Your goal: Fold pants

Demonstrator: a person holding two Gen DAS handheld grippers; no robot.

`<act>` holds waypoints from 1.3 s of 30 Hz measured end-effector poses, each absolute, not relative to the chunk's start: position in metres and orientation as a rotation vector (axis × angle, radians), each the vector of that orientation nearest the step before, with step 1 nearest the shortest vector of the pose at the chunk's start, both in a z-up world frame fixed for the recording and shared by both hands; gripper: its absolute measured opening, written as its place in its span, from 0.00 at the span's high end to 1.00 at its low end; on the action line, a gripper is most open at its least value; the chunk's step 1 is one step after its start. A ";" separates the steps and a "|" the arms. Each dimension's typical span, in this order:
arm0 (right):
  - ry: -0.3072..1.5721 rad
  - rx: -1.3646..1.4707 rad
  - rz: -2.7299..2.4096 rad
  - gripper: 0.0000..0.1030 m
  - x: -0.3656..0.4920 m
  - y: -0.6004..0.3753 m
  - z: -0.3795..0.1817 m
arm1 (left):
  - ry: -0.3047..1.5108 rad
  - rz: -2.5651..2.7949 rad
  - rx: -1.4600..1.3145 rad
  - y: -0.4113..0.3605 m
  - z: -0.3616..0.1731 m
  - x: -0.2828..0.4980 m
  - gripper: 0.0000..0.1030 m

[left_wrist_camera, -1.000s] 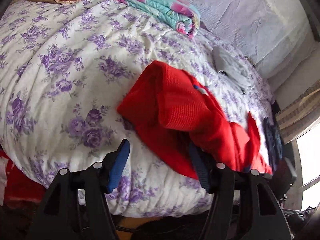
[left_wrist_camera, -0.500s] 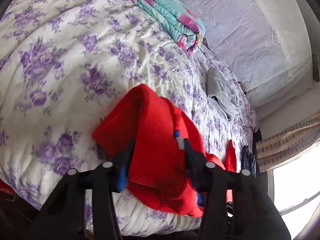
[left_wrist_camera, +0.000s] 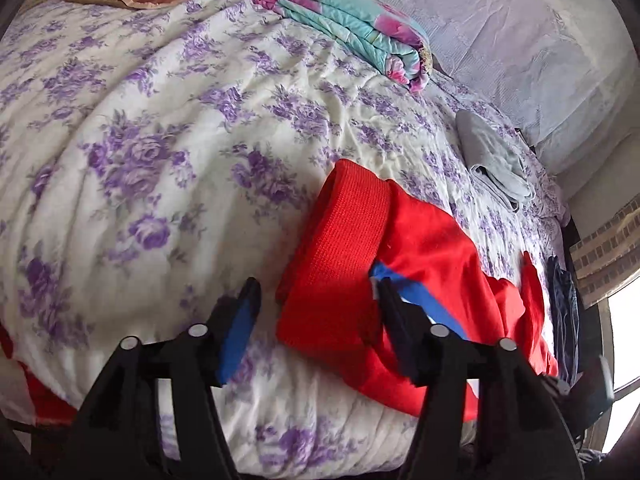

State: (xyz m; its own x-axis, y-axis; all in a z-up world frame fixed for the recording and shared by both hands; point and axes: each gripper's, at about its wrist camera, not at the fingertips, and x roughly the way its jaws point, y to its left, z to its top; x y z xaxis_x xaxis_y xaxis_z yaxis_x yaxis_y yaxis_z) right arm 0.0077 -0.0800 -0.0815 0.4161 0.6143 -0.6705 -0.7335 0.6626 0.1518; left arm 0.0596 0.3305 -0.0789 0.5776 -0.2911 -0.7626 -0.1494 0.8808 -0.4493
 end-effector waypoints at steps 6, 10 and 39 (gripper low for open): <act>0.640 0.040 0.348 0.03 0.066 -0.179 -0.016 | 0.879 -0.042 -0.426 0.325 -0.029 0.011 0.32; 0.784 -0.005 0.096 0.03 0.142 -0.195 -0.023 | 0.781 -0.154 -0.314 0.269 0.010 0.010 0.21; 0.539 0.599 0.072 0.16 -0.073 -0.376 -0.102 | 0.969 -0.437 -0.290 0.154 -0.087 0.053 0.19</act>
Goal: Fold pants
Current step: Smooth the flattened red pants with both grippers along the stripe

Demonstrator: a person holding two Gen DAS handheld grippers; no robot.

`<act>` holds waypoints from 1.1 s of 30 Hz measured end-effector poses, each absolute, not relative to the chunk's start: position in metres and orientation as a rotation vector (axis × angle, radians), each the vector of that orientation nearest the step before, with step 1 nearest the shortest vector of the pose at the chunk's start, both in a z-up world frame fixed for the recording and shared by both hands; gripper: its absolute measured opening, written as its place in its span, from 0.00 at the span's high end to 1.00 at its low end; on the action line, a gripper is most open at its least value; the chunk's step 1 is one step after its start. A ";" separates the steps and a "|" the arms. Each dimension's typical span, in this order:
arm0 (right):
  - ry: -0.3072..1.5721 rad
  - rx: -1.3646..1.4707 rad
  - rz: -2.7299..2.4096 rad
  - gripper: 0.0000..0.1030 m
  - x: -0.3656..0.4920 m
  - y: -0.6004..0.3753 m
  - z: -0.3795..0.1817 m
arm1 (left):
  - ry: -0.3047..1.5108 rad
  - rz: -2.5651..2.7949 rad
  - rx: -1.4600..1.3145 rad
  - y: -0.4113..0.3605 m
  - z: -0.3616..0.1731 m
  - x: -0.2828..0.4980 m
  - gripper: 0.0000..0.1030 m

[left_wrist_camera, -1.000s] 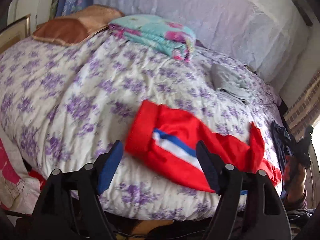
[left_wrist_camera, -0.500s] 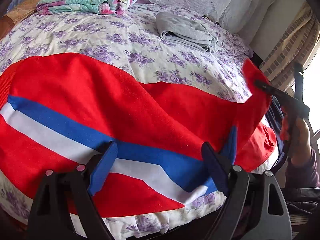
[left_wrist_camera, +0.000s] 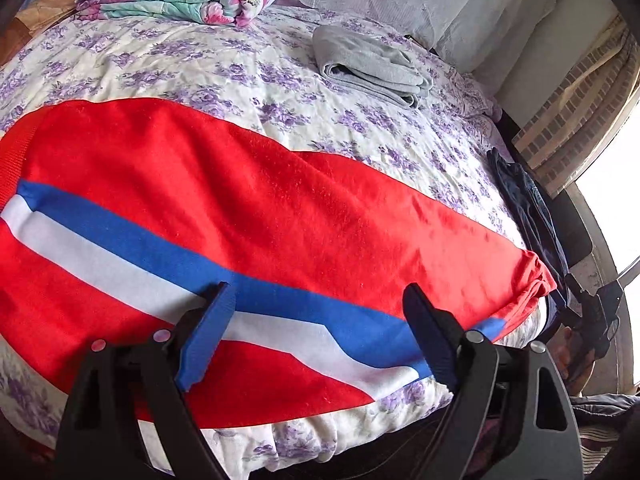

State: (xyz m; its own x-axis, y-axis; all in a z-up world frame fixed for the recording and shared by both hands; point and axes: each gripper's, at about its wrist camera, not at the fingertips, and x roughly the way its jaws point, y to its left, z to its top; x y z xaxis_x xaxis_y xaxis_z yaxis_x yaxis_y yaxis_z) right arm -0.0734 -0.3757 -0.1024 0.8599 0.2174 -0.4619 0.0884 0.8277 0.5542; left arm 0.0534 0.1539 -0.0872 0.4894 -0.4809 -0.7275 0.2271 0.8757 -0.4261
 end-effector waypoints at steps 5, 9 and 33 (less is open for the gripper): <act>0.711 0.545 0.052 0.78 -0.038 -0.371 -0.111 | 0.954 -0.396 -0.318 0.167 -0.086 0.053 0.21; 0.586 0.389 0.188 0.85 -0.062 -0.362 -0.085 | 0.957 -0.340 -0.310 0.181 -0.086 0.046 0.30; 0.866 0.202 0.325 0.38 -0.019 -0.285 -0.073 | 0.887 -0.254 -0.063 0.151 -0.082 0.003 0.19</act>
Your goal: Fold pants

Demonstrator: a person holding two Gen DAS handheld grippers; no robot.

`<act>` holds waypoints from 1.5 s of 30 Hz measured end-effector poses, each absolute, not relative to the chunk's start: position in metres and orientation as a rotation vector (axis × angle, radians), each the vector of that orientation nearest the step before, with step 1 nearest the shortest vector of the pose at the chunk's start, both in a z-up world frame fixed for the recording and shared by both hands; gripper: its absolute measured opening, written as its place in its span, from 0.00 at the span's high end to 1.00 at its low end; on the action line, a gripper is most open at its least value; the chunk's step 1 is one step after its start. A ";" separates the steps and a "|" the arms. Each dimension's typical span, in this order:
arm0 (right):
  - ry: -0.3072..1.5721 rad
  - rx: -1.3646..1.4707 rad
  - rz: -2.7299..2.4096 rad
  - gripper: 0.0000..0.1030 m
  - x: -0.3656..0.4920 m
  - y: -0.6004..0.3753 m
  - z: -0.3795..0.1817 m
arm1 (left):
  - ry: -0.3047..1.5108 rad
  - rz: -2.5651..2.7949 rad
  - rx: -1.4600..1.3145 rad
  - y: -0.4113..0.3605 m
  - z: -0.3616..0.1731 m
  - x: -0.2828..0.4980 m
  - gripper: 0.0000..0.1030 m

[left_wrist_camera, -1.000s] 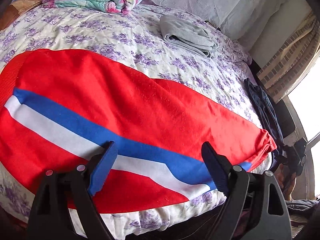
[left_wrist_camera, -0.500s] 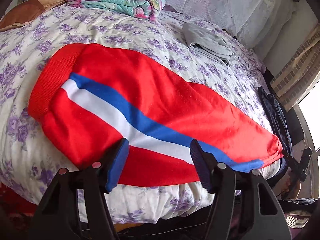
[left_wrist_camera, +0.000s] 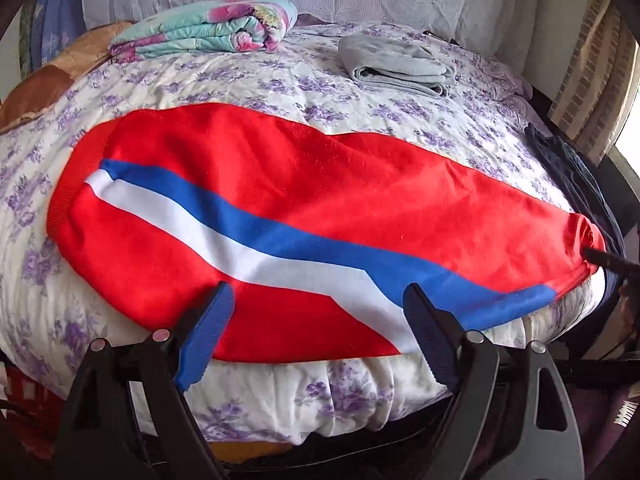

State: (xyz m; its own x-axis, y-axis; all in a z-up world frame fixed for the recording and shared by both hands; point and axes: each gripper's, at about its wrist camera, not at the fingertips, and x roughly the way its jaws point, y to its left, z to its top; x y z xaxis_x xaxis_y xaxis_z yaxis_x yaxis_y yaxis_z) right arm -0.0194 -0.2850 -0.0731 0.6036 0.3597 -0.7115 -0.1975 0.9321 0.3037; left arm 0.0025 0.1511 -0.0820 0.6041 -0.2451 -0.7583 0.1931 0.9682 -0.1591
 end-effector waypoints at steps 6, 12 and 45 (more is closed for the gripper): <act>0.890 0.219 0.679 0.21 0.084 -0.180 -0.010 | 0.788 -0.264 -0.095 0.163 -0.040 0.027 0.10; 1.221 0.283 0.836 0.21 0.204 -0.066 -0.057 | 0.870 -0.200 -0.111 0.173 -0.064 0.070 0.09; 1.320 0.511 1.065 0.30 0.249 -0.033 -0.100 | 0.938 -0.198 -0.186 0.202 -0.083 0.058 0.07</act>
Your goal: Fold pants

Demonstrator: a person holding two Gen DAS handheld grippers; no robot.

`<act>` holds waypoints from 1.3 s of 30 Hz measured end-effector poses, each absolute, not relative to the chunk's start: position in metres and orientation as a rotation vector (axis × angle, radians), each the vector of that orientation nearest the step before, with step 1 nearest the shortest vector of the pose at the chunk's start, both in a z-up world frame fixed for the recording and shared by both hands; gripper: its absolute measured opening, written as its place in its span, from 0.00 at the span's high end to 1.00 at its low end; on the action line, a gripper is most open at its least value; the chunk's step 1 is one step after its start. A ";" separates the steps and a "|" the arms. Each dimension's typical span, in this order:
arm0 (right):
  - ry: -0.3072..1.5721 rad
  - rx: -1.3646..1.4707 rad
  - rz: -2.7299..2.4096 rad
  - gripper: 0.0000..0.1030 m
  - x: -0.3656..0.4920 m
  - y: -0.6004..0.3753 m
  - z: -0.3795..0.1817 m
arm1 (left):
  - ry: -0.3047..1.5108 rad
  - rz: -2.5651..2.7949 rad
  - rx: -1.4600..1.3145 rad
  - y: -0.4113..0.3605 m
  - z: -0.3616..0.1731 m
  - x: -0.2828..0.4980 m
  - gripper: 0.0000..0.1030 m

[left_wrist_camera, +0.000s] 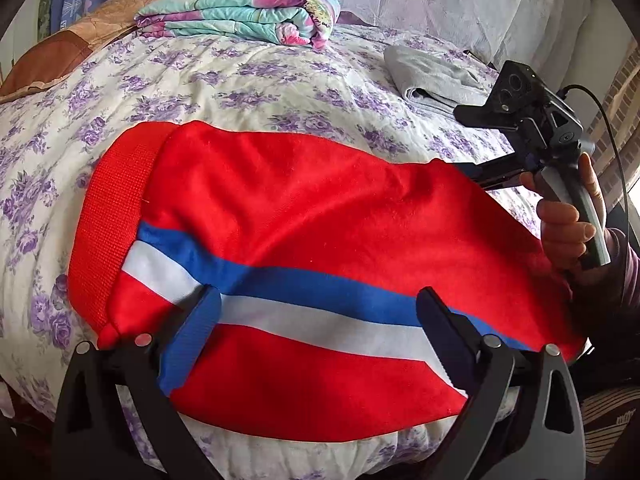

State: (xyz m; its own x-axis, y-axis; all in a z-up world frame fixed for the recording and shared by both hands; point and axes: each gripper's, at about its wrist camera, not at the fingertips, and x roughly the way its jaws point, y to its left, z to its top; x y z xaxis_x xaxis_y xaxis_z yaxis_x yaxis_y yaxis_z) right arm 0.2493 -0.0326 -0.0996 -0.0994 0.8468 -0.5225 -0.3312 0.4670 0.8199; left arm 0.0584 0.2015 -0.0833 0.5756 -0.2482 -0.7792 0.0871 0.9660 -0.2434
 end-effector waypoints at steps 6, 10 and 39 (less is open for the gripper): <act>1.158 0.560 0.903 0.23 0.255 -0.097 -0.062 | 0.942 -0.202 -0.201 0.205 -0.079 0.059 0.07; 1.180 0.486 1.014 0.20 0.197 -0.083 -0.046 | 0.887 -0.203 -0.148 0.199 -0.058 0.056 0.07; 0.595 0.722 0.110 0.39 -0.099 -0.362 -0.139 | 0.773 -0.151 -0.139 0.153 -0.044 0.034 0.06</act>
State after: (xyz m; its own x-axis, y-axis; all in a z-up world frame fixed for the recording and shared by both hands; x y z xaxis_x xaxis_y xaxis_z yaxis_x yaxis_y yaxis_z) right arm -0.0989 -0.3615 -0.1386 0.8303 0.2934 -0.4739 0.1052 0.7525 0.6502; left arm 0.0337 0.1534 -0.0443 0.7060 -0.1864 -0.6832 0.0847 0.9800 -0.1799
